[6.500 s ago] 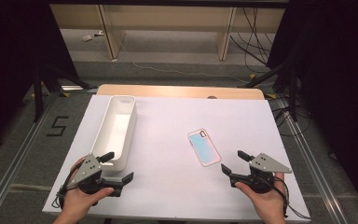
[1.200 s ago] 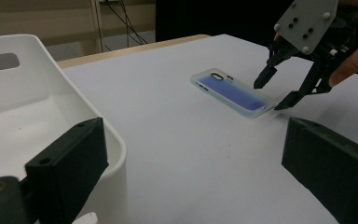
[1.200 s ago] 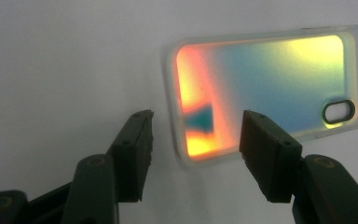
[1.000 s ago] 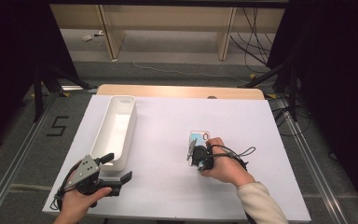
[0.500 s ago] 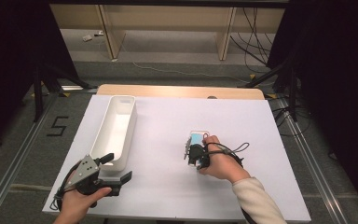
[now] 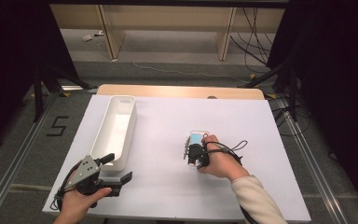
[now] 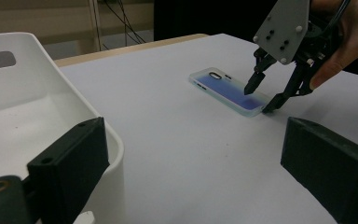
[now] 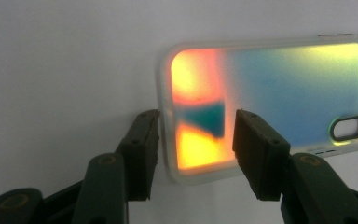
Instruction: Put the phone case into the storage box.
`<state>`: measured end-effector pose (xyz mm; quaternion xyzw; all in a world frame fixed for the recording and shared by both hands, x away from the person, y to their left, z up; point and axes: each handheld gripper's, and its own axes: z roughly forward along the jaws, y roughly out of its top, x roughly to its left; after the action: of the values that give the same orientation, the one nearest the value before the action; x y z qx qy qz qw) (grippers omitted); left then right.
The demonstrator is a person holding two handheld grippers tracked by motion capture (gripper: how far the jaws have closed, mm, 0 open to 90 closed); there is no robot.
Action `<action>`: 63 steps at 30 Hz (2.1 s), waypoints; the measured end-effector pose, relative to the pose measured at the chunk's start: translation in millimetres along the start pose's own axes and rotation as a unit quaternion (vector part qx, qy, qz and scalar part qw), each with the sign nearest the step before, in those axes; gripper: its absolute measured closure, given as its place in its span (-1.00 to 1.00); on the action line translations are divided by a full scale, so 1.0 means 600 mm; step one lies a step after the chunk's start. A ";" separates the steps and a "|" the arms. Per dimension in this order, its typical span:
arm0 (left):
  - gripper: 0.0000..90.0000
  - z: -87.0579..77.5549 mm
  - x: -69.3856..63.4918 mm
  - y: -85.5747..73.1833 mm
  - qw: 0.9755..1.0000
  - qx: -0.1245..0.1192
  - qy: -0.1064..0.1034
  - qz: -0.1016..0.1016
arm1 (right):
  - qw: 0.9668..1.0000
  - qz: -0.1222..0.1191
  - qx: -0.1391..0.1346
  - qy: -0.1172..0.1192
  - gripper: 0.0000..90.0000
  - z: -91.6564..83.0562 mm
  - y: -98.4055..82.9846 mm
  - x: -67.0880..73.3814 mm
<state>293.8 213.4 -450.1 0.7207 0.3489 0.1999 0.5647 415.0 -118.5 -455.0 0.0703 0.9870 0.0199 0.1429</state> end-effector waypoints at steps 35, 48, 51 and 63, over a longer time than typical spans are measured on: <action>-0.83 0.000 -0.003 0.000 1.000 0.004 -0.003 0.000 | 0.999 -0.023 0.004 0.035 0.78 0.001 0.005 0.007; -0.82 0.001 -0.003 0.000 1.000 0.003 -0.003 0.000 | 0.999 -0.030 0.006 0.036 0.86 0.001 0.006 0.005; -0.82 0.000 -0.003 0.000 1.000 0.003 -0.003 0.001 | 0.999 -0.031 0.006 0.035 0.86 0.001 0.006 0.004; -0.82 0.000 -0.003 0.000 1.000 0.003 -0.003 0.000 | 0.998 -0.045 0.012 0.029 0.90 0.000 0.008 0.006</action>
<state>292.7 212.1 -450.3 0.7229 0.3475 0.1967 0.5639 412.1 -113.5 -455.7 0.0268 0.9931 0.0042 0.1140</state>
